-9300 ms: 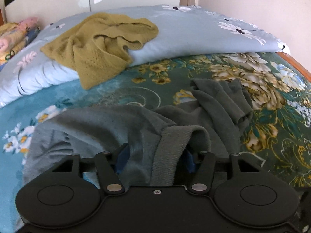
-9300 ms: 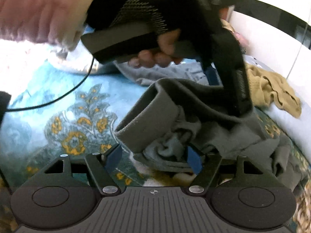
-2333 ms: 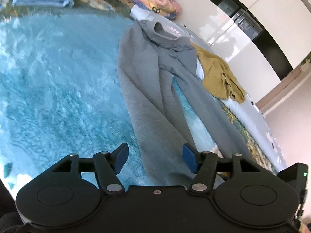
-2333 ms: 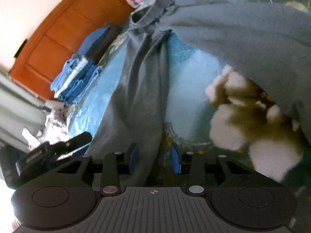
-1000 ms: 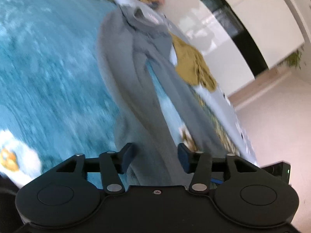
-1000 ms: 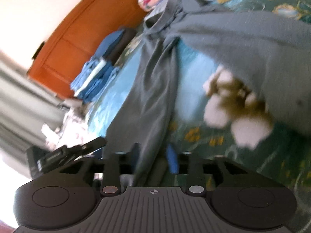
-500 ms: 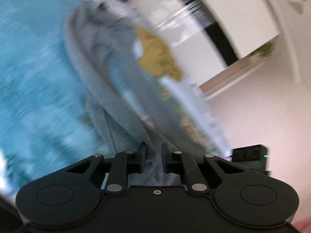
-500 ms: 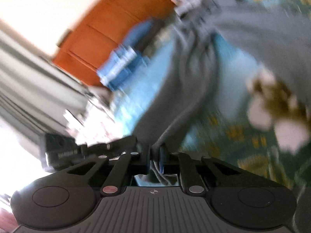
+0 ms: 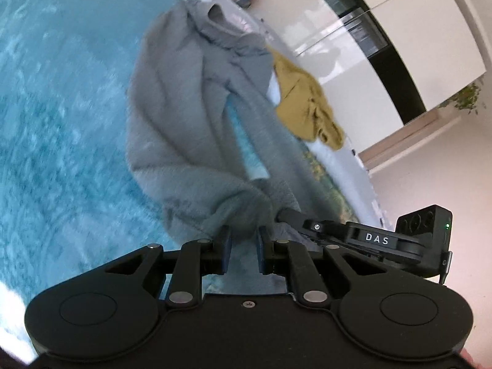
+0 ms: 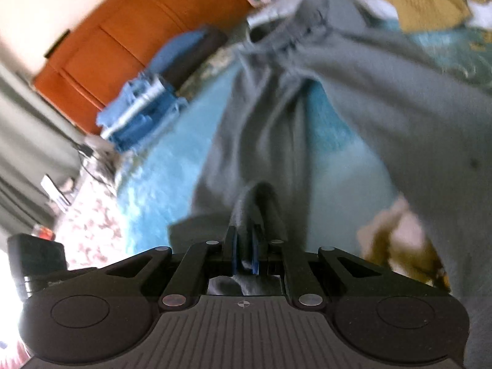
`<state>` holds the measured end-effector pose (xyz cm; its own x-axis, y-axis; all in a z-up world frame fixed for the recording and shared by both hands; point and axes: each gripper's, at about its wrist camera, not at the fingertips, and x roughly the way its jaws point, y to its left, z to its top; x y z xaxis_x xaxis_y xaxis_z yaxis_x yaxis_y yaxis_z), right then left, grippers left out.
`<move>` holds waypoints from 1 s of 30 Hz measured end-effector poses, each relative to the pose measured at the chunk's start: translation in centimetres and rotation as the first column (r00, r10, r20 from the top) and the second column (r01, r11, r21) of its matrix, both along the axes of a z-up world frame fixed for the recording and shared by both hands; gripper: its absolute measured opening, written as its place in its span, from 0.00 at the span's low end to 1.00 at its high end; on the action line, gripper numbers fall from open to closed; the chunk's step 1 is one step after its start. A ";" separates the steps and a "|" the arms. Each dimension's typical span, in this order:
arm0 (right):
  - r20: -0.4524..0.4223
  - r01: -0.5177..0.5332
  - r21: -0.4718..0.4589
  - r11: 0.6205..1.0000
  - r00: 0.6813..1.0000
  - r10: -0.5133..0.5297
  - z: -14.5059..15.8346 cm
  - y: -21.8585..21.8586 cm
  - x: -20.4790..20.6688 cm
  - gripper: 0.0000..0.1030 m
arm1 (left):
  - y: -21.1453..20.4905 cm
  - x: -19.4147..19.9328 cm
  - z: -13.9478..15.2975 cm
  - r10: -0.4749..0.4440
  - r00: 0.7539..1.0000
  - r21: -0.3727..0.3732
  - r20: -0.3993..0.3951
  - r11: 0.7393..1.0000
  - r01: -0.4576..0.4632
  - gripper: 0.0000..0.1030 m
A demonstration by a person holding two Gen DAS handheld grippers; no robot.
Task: Fold clothes
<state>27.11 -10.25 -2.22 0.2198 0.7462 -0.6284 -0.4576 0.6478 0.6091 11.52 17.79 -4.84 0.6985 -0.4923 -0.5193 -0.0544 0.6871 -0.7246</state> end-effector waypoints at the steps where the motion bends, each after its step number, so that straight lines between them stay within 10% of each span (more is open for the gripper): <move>1: 0.000 0.012 0.010 1.000 1.000 -0.012 0.2 -0.5 -0.2 0.08 | 0.1 0.0 0.0 0.003 1.000 0.000 -0.002 1.000 -0.003 0.15; 6: 0.069 0.088 0.057 0.994 0.993 -0.092 2.5 -4.5 -2.1 0.28 | 0.3 -1.1 1.1 -0.003 0.999 0.017 0.043 1.000 0.002 0.34; 19: -0.056 0.176 0.039 0.984 0.983 -0.174 -3.4 -7.7 -4.4 0.30 | -4.6 -1.7 -1.2 -0.179 0.983 0.101 -0.036 0.978 0.182 0.45; 30: 0.104 -0.118 -0.149 0.982 0.985 0.135 -1.4 -3.3 -0.8 0.41 | -5.5 -0.6 -2.4 -0.216 0.976 0.142 -0.025 0.966 0.217 0.49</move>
